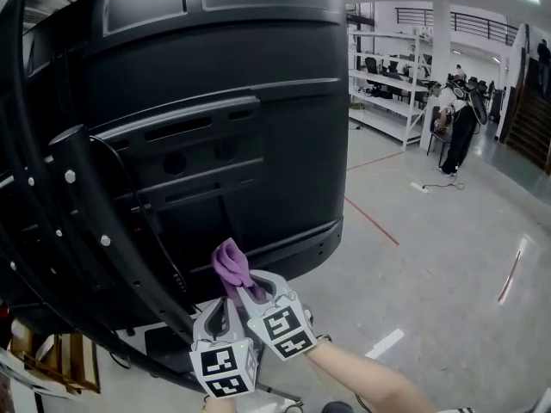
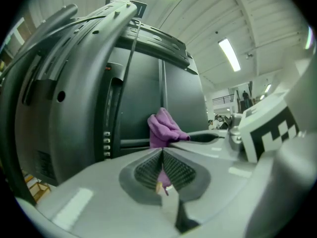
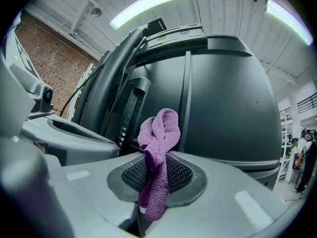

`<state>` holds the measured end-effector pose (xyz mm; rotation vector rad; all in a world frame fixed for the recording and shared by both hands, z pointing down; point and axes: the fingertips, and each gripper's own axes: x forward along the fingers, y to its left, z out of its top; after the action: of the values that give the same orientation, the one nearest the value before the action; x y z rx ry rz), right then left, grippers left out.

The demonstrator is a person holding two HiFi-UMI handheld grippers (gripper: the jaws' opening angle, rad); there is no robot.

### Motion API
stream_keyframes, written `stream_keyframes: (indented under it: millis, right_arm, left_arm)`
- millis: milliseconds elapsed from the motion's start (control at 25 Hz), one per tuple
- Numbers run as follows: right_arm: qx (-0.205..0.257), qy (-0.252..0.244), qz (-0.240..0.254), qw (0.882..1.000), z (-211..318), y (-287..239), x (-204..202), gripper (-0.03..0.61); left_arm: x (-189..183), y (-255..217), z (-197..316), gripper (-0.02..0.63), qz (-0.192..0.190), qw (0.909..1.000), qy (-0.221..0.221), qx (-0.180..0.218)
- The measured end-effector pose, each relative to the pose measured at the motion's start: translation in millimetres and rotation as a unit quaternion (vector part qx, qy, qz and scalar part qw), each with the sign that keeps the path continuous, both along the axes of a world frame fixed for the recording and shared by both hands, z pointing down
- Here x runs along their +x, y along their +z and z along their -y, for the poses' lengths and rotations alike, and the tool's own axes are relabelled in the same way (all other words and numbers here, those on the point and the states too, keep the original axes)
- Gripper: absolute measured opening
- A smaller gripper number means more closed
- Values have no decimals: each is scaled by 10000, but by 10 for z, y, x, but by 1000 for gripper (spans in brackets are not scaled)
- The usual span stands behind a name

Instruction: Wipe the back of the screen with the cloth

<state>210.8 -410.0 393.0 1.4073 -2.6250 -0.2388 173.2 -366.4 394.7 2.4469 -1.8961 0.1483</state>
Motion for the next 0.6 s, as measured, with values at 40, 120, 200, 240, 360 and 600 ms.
stream_keyframes:
  millis: [40,120,200,240,360,600]
  right_arm:
    - [18,22,-4,10000,15,-4,97,63]
    - [49,141,-30,9999,59,-11,368,63]
    - [41,317,-54,9995,118,2,730,63]
    - [20,409,-51,9991,153,22,937,63]
    - [-37,703,-48,9975,312,70,1572,63]
    - [-101,1201,-137,9926,715,94,2516,63]
  left_arm:
    - [66,3,35,8,1,10000,-6,-3]
    - [225,24,115,8,54,10000,-15,-38]
    - [408,71,197,8,100,9999,-47,-75]
    - [516,98,240,8,90,9999,-58,-73]
    - [897,132,418,8,20,10000,-41,-12]
    - [1630,80,767,8,-70,9998,151,-49]
